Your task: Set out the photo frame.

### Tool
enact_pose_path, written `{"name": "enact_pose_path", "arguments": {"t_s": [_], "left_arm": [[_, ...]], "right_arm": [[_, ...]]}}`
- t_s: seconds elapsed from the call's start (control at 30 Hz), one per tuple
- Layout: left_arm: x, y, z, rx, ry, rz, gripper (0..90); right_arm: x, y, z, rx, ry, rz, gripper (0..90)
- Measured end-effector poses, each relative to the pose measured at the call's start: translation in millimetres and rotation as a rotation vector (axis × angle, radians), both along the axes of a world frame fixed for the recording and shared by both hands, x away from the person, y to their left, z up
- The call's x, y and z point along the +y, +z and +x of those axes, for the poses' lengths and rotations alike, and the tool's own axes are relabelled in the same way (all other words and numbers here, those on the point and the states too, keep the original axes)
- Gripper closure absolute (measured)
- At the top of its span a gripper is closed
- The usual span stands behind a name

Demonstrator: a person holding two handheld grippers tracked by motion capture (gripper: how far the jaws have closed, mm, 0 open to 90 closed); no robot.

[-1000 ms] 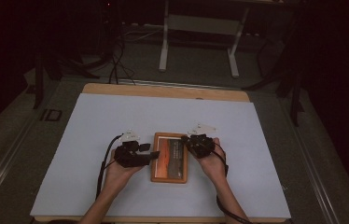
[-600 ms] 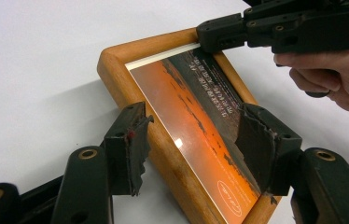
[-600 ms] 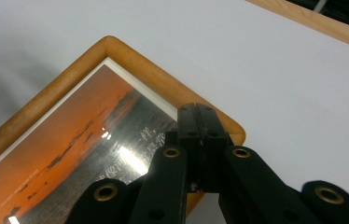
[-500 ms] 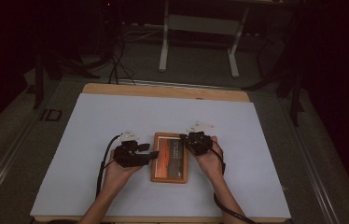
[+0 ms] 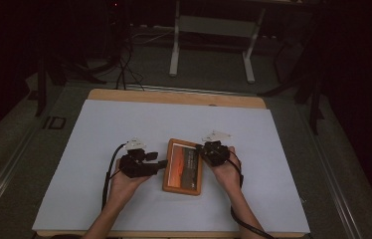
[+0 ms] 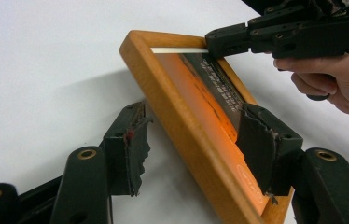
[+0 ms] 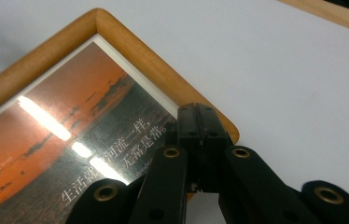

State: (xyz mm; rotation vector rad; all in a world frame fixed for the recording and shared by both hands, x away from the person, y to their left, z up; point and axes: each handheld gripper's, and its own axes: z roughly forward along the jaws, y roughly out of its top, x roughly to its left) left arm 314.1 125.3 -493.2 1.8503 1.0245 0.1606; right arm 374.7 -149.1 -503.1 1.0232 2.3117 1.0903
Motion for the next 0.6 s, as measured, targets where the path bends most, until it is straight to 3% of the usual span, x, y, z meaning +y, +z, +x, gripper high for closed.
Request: {"name": "enact_pose_path", "arguments": {"t_s": [0.6], "left_arm": [[0.7,2.1,-1.4,0.021,0.007,-0.016,41.0]], "right_arm": [[-6.0,-7.1,7.2,0.034,-0.033,-0.019,89.9]]}}
